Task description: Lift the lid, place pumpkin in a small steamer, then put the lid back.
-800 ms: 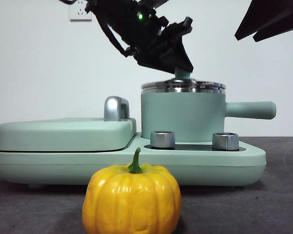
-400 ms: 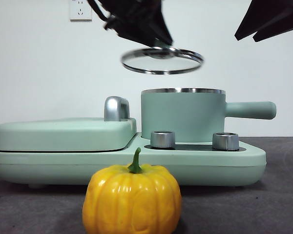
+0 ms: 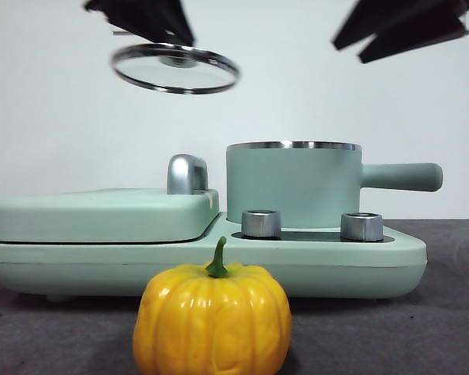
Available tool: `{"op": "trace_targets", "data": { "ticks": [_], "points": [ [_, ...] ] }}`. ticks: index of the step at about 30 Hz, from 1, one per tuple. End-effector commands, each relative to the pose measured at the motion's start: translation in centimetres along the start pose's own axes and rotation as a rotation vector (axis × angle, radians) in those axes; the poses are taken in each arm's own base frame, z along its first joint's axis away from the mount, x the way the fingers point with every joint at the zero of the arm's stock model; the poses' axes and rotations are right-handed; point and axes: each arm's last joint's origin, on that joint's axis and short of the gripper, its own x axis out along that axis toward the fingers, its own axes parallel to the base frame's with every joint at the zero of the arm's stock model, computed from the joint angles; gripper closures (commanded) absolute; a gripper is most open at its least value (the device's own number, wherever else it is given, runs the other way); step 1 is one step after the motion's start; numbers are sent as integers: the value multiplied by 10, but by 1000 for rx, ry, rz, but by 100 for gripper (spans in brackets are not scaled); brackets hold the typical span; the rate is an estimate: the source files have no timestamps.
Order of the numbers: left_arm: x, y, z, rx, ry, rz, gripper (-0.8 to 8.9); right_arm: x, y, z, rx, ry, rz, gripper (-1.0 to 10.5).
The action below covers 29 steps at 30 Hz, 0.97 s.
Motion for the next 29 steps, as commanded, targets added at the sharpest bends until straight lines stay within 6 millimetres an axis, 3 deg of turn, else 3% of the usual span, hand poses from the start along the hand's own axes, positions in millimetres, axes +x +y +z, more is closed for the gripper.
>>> {"op": "trace_targets", "data": {
  "ticks": [1, 8, 14, 17, 29],
  "points": [
    [-13, 8, 3, -5, -22, 29, 799, 5, 14, 5, -85, 9, 77, 603],
    [-49, 31, -2, -30, -22, 120, 799, 25, 51, -6, -227, 169, 236, 558],
    [-73, 44, -6, -55, -9, 182, 799, 49, 72, -17, -287, 281, 320, 556],
    [-82, 49, -6, -63, -21, 208, 799, 61, 80, -23, -297, 334, 360, 496],
    [-91, 55, -10, -65, 6, 239, 799, 107, 99, -50, -324, 487, 431, 455]
  ]
}}
